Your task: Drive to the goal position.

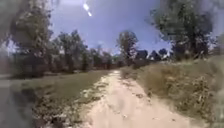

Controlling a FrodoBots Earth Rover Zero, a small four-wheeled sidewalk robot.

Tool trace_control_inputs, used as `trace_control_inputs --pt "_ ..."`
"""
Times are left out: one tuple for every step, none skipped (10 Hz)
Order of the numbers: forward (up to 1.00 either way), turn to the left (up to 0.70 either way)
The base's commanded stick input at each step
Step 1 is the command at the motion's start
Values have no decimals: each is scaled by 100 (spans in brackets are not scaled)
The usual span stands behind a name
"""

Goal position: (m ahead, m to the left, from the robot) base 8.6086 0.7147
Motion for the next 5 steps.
trace_control_inputs --pt "85 0" --pt "85 0" --pt "85 0" --pt "85 0" --pt "85 0"
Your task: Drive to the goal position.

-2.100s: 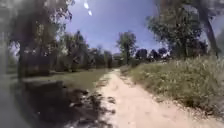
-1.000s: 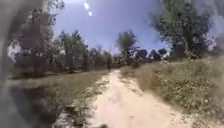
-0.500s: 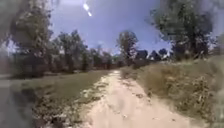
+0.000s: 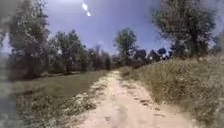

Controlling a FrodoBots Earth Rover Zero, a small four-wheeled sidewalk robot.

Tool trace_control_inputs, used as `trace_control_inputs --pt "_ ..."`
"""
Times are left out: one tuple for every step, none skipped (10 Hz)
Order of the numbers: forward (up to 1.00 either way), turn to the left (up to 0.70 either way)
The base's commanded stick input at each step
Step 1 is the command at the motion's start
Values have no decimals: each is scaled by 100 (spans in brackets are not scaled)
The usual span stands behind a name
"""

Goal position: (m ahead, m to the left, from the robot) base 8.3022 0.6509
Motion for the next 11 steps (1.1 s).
trace_control_inputs --pt "85 13" --pt "85 33" --pt "85 26" --pt "85 6" --pt "85 0" --pt "85 0" --pt "85 0" --pt "85 0" --pt "85 0" --pt "85 0" --pt "85 0"
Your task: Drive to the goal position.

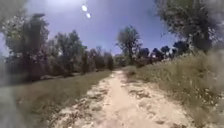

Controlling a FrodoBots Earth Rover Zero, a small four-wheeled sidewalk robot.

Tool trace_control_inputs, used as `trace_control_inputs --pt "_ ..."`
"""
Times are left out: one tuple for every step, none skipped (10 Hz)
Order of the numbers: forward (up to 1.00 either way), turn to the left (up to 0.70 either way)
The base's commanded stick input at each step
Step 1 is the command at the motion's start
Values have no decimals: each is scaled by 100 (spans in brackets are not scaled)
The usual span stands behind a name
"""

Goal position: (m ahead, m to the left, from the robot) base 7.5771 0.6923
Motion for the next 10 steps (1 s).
trace_control_inputs --pt "85 0" --pt "85 0" --pt "85 0" --pt "85 0" --pt "85 0" --pt "85 0" --pt "85 0" --pt "85 0" --pt "85 0" --pt "85 0"
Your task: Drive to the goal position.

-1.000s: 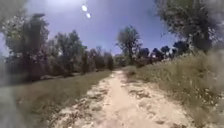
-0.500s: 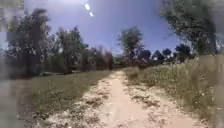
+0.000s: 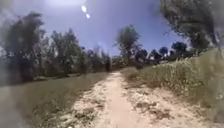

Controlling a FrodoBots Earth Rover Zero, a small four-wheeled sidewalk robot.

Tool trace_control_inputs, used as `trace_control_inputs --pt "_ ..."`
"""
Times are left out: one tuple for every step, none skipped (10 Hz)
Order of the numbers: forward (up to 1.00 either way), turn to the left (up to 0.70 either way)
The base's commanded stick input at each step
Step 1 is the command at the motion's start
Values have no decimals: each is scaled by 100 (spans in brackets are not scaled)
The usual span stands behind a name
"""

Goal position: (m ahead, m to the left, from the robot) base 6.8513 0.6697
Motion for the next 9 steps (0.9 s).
trace_control_inputs --pt "85 0" --pt "85 0" --pt "85 0" --pt "85 0" --pt "85 0" --pt "85 0" --pt "85 0" --pt "85 0" --pt "85 0"
